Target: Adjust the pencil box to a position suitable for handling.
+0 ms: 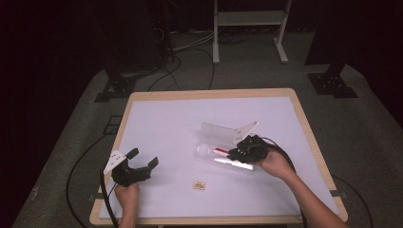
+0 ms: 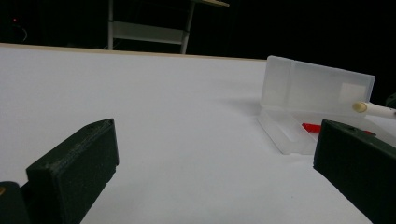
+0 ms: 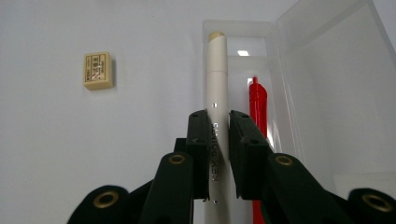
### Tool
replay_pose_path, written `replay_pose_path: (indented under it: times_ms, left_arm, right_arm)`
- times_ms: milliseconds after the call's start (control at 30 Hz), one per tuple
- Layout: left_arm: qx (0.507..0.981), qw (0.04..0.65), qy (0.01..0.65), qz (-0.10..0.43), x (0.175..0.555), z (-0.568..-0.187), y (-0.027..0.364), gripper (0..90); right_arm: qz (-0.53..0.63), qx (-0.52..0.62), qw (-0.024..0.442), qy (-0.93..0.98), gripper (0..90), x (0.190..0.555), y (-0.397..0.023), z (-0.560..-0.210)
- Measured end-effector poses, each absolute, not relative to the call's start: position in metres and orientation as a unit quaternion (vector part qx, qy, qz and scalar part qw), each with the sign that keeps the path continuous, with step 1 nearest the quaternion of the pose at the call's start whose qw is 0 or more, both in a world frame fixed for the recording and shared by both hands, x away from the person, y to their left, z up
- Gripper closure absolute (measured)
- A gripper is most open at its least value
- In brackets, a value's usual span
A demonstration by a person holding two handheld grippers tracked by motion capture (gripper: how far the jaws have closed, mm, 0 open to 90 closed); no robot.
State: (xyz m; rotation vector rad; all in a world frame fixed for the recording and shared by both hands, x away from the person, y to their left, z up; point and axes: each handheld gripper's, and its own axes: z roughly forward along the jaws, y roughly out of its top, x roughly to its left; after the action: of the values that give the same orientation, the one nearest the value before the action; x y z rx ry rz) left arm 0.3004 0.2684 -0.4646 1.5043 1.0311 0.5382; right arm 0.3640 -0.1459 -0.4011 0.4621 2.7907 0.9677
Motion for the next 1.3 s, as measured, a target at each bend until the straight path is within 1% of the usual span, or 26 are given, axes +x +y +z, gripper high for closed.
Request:
replay_pose_path:
  times_ms: [533,1300]
  left_arm:
    - [0.644,0.581,0.441,0.23,0.3,-0.465,0.268,0.0]
    - [0.644,0.581,0.441,0.23,0.301,-0.465,0.268,0.0]
  right_arm:
    - [0.312,0.157,0.07,0.934,78.1,0.371,-0.139,-0.408]
    - [0.293,0.174,0.058,0.938,78.0,0.386,-0.133,-0.428]
